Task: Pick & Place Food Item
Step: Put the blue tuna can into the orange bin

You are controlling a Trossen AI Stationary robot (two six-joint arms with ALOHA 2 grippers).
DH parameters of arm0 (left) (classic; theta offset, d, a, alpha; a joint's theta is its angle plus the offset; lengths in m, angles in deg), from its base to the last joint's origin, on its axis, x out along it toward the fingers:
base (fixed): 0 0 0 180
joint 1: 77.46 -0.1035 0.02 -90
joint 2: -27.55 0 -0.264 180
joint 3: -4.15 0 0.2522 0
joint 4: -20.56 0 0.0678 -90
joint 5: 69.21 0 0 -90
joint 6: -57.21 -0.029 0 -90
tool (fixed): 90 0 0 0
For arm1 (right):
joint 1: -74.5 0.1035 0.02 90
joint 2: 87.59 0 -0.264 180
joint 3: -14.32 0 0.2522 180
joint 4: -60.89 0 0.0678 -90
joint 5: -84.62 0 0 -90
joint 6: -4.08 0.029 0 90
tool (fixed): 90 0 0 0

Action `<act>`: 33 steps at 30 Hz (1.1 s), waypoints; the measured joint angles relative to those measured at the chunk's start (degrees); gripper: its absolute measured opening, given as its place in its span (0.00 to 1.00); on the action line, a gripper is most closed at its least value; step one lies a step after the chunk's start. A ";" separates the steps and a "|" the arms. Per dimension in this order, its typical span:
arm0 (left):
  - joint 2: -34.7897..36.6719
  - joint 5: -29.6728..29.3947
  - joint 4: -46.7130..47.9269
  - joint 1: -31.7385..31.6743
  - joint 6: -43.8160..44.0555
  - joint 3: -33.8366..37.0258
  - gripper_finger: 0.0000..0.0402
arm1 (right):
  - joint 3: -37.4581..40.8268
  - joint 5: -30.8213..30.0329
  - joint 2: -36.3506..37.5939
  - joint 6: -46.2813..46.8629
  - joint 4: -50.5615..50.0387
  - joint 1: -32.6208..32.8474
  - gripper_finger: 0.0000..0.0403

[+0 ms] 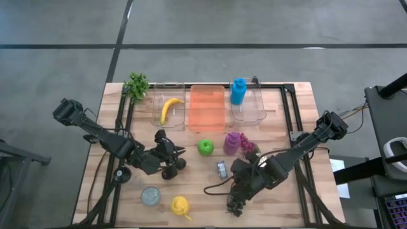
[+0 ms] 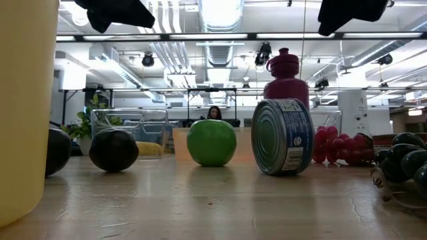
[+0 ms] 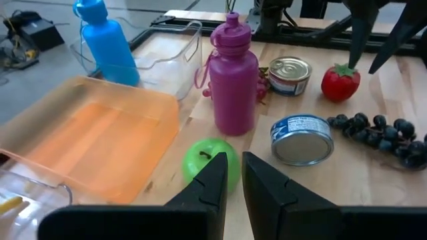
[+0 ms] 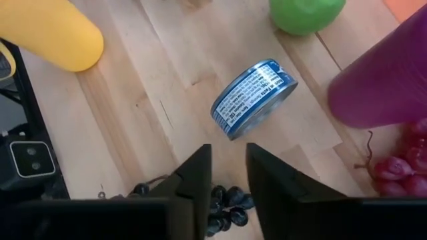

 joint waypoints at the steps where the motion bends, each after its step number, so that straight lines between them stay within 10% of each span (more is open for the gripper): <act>1: 0.00 0.00 -0.01 -0.02 -0.61 0.00 0.12 | 0.00 0.04 0.00 -0.37 0.00 -0.12 0.29; 13: 0.00 0.00 0.07 -0.01 -2.39 0.00 0.12 | 0.00 0.01 0.00 -0.67 0.17 -0.52 0.51; 33: 0.00 0.00 0.10 -0.02 -2.37 -0.04 0.12 | 0.15 -1.36 -0.05 8.49 3.62 -0.52 0.50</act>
